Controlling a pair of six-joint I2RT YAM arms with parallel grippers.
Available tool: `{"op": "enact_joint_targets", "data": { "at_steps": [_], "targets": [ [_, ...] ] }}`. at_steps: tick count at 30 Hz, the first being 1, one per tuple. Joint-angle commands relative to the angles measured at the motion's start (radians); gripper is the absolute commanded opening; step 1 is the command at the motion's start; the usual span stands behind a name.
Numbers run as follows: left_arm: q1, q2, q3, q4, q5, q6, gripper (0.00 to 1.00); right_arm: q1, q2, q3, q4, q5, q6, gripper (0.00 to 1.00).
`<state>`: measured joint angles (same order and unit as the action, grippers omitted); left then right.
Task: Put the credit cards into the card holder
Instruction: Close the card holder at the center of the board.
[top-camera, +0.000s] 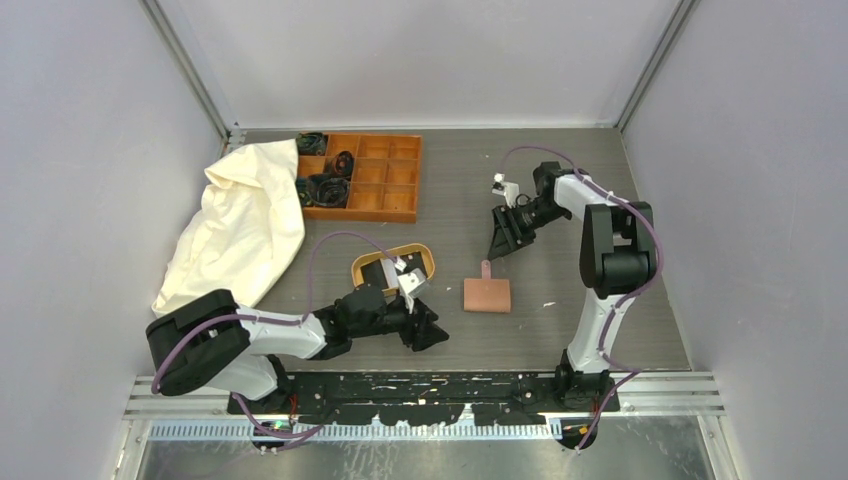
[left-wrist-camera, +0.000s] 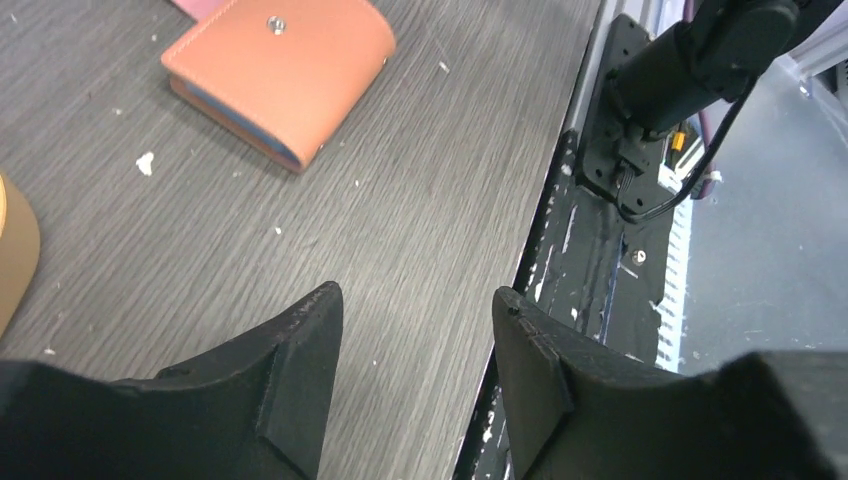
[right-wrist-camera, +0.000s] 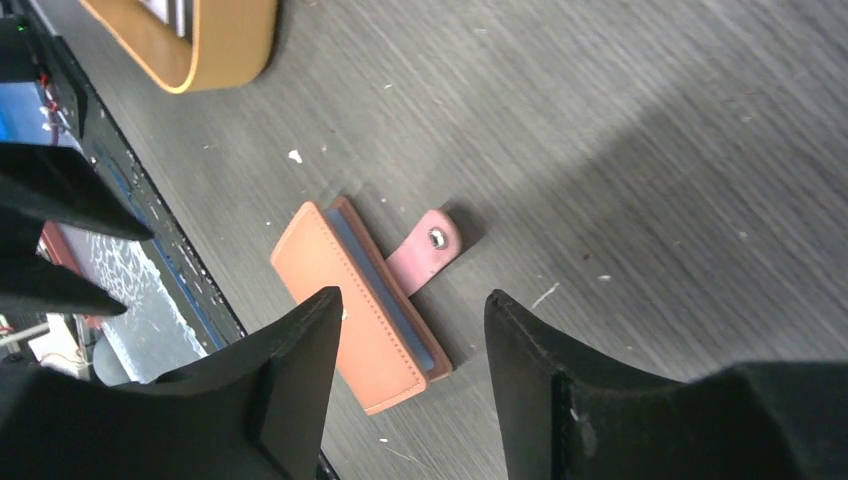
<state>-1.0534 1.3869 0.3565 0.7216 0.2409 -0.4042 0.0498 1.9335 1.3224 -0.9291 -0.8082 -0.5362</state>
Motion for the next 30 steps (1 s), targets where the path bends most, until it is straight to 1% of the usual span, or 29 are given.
{"op": "enact_joint_targets", "data": {
  "at_steps": [1, 4, 6, 9, 11, 18, 21, 25, 27, 30],
  "targets": [
    [0.003, 0.0, 0.012, 0.146, 0.035, -0.03, 0.56, 0.012, 0.04, 0.057, -0.023, 0.064, 0.068, 0.58],
    [0.002, 0.015, 0.01, 0.175, 0.04, -0.039, 0.55, 0.02, 0.083, 0.078, -0.041, 0.073, 0.061, 0.54],
    [0.004, 0.025, 0.014, 0.189, 0.052, -0.051, 0.53, 0.031, 0.105, 0.1, -0.055, 0.082, 0.053, 0.52],
    [0.007, 0.046, 0.027, 0.207, 0.078, -0.074, 0.44, 0.047, 0.129, 0.12, -0.066, 0.089, 0.047, 0.51],
    [0.011, 0.067, 0.034, 0.229, 0.098, -0.1, 0.41, 0.059, 0.141, 0.129, -0.075, 0.089, 0.041, 0.5],
    [0.041, 0.179, 0.052, 0.364, 0.162, -0.202, 0.38, 0.085, 0.187, 0.166, -0.116, 0.079, 0.018, 0.47],
    [0.061, 0.225, 0.07, 0.385, 0.17, -0.26, 0.35, 0.087, 0.195, 0.169, -0.133, 0.066, 0.001, 0.45],
    [0.075, 0.266, 0.114, 0.361, 0.174, -0.297, 0.3, 0.09, 0.209, 0.181, -0.167, 0.03, -0.03, 0.41],
    [0.079, 0.28, 0.151, 0.308, 0.173, -0.313, 0.23, 0.09, 0.215, 0.187, -0.184, 0.019, -0.042, 0.39],
    [0.078, 0.305, 0.238, 0.212, 0.174, -0.328, 0.18, 0.089, 0.211, 0.186, -0.194, 0.01, -0.057, 0.36]
  ]
}}
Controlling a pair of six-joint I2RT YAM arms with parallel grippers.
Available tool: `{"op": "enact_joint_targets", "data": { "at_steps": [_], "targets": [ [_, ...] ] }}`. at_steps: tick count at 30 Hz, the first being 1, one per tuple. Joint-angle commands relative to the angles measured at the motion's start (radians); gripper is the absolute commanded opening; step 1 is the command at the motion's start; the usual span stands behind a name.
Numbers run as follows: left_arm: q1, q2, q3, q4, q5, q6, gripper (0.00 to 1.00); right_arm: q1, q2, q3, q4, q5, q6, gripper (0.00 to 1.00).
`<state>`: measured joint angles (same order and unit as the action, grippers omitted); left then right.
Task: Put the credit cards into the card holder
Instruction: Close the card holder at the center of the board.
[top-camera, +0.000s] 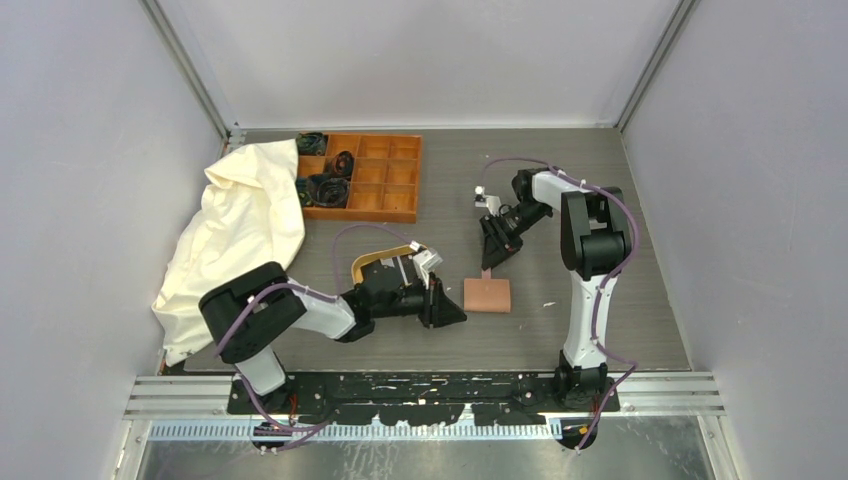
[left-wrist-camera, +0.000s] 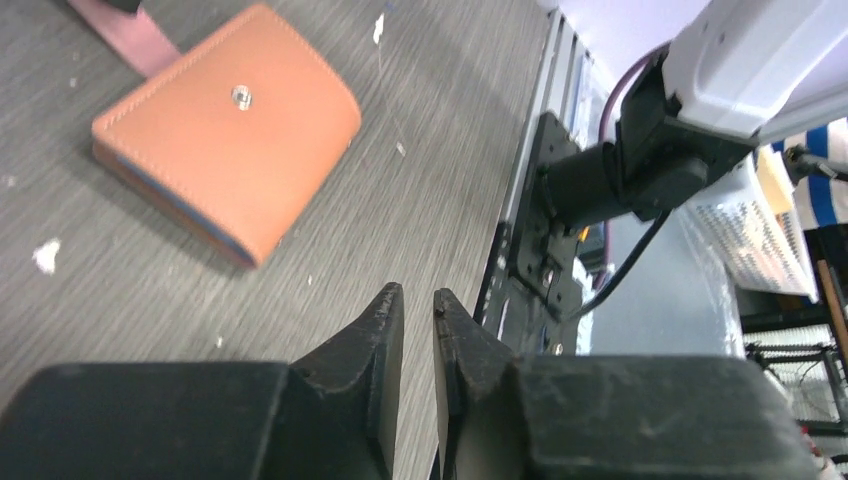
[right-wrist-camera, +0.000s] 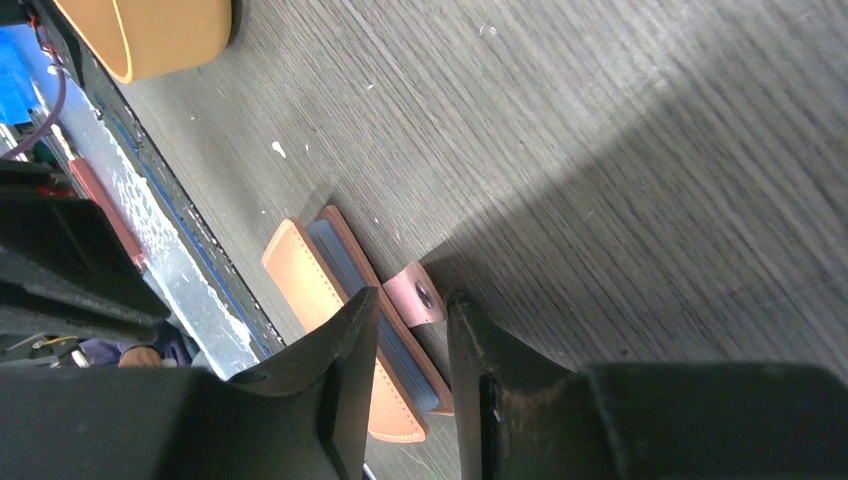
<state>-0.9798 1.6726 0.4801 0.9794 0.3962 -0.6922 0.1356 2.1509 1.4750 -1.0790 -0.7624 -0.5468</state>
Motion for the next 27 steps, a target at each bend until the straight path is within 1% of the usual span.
{"op": "enact_joint_targets", "data": {
  "at_steps": [1, 5, 13, 21, 27],
  "targets": [
    [0.005, 0.033, 0.142, -0.08, 0.021, -0.044, 0.16, 0.002, -0.007, 0.033, -0.046, -0.04, -0.051, 0.36],
    [0.008, 0.089, 0.234, -0.197, 0.001, -0.052, 0.11, 0.0, -0.021, 0.029, -0.047, -0.055, -0.057, 0.32],
    [0.043, 0.212, 0.375, -0.377, -0.028, -0.059, 0.04, -0.007, -0.036, 0.022, -0.048, -0.075, -0.065, 0.3],
    [0.075, 0.255, 0.403, -0.473, -0.084, -0.064, 0.0, -0.013, -0.05, 0.01, -0.039, -0.08, -0.073, 0.3],
    [0.079, 0.264, 0.405, -0.489, -0.084, -0.063, 0.0, -0.02, -0.063, 0.005, -0.032, -0.109, -0.074, 0.32]
  ]
}}
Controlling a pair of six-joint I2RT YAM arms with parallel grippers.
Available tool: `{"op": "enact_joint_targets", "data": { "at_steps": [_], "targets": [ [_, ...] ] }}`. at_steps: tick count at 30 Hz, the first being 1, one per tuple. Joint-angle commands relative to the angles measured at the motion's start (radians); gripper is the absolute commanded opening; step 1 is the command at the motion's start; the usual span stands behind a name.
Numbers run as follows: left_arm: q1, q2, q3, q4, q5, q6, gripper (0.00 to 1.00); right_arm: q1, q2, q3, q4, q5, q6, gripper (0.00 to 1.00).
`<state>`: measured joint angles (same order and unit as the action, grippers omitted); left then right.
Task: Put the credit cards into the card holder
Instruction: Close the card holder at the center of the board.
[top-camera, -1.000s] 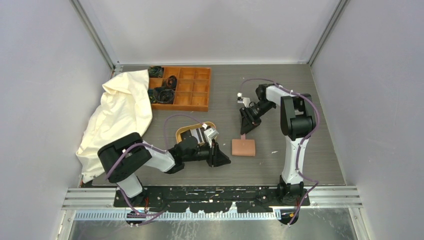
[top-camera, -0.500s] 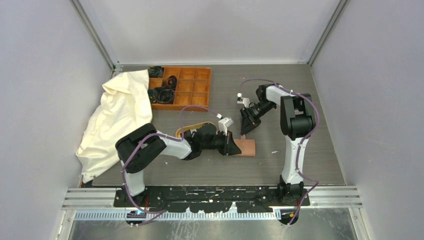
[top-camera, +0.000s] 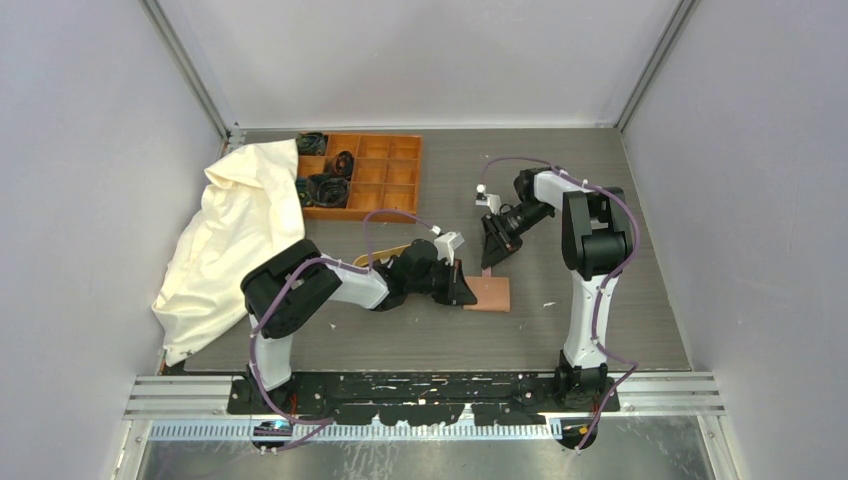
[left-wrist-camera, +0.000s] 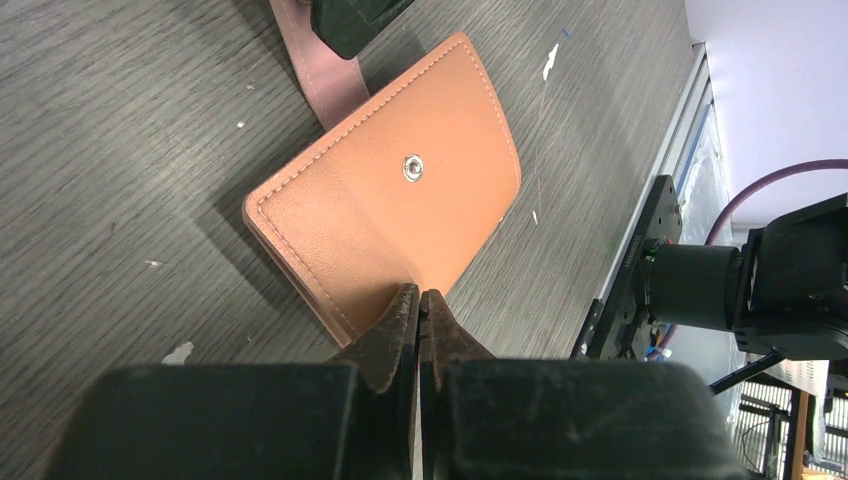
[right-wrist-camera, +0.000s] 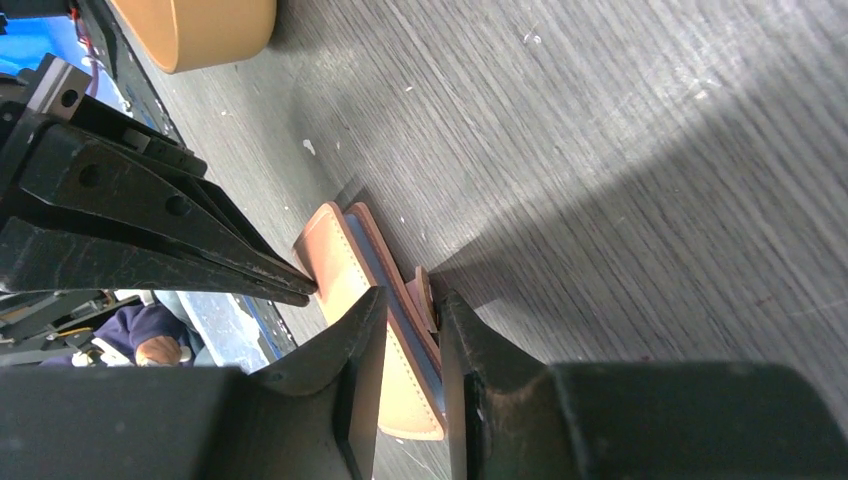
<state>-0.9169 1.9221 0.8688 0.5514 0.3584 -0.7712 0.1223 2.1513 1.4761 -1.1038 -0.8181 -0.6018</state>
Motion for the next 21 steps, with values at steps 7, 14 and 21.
{"op": "enact_joint_targets", "data": {
  "at_steps": [7, 14, 21],
  "targets": [
    [0.018, 0.02, 0.019, -0.065, -0.036, 0.015, 0.0, -0.026, -0.057, 0.016, -0.033, -0.083, -0.028, 0.31],
    [0.018, 0.025, 0.025, -0.071, -0.029, 0.016, 0.0, -0.04, -0.054, 0.023, -0.057, -0.098, -0.045, 0.29],
    [0.018, 0.03, 0.031, -0.08, -0.026, 0.021, 0.0, -0.046, -0.051, 0.032, -0.081, -0.108, -0.062, 0.26]
  ]
}}
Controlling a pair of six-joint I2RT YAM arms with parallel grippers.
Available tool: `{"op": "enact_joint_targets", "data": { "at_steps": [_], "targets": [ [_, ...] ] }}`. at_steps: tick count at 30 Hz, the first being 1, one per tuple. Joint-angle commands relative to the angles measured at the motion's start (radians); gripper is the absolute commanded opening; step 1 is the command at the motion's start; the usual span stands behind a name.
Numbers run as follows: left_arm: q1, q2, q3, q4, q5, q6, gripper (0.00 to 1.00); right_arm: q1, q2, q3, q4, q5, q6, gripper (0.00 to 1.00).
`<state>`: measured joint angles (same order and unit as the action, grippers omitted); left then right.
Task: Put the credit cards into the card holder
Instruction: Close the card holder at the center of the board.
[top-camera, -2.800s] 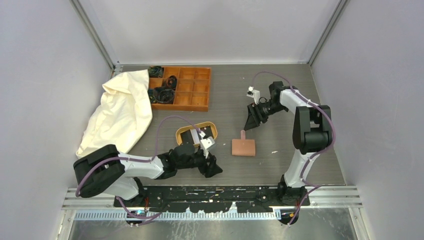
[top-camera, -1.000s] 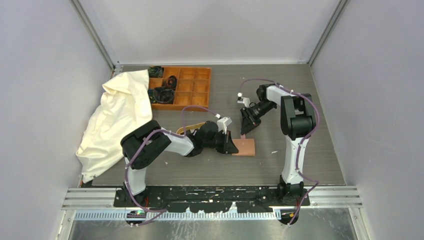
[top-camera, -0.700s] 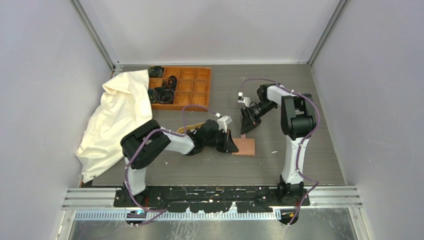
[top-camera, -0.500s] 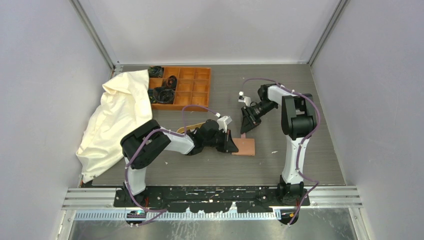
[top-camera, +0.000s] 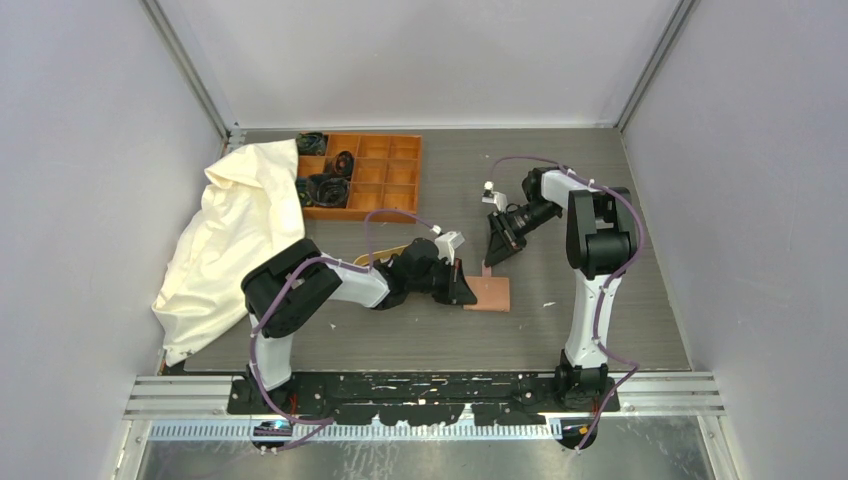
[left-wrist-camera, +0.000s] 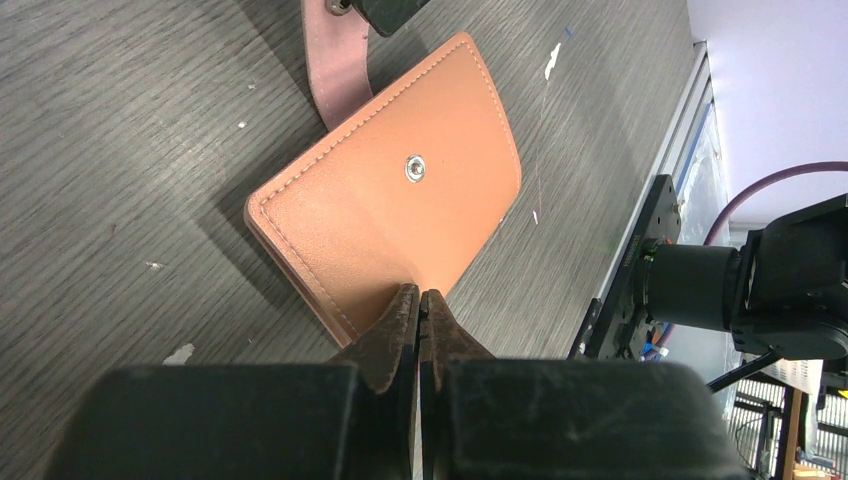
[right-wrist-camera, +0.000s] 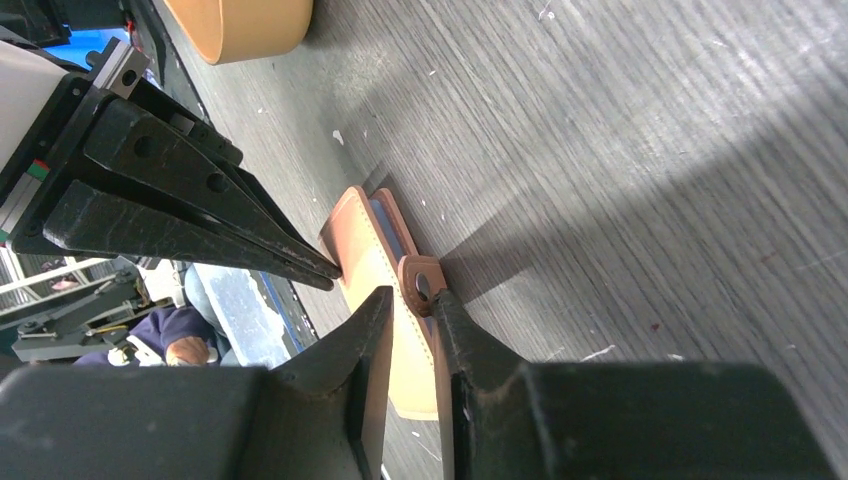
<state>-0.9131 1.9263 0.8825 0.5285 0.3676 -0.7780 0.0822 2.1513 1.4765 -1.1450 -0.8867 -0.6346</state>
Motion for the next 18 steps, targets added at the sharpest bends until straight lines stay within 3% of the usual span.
{"op": "enact_joint_targets", "data": {
  "at_steps": [1, 18],
  "targets": [
    [0.014, 0.027, 0.019, -0.059, -0.033, 0.028, 0.0, -0.006, -0.052, 0.031, -0.04, -0.04, -0.03, 0.26],
    [0.015, 0.037, 0.038, -0.082, -0.016, 0.031, 0.0, -0.006, -0.063, 0.03, -0.041, -0.054, -0.037, 0.19]
  ]
}}
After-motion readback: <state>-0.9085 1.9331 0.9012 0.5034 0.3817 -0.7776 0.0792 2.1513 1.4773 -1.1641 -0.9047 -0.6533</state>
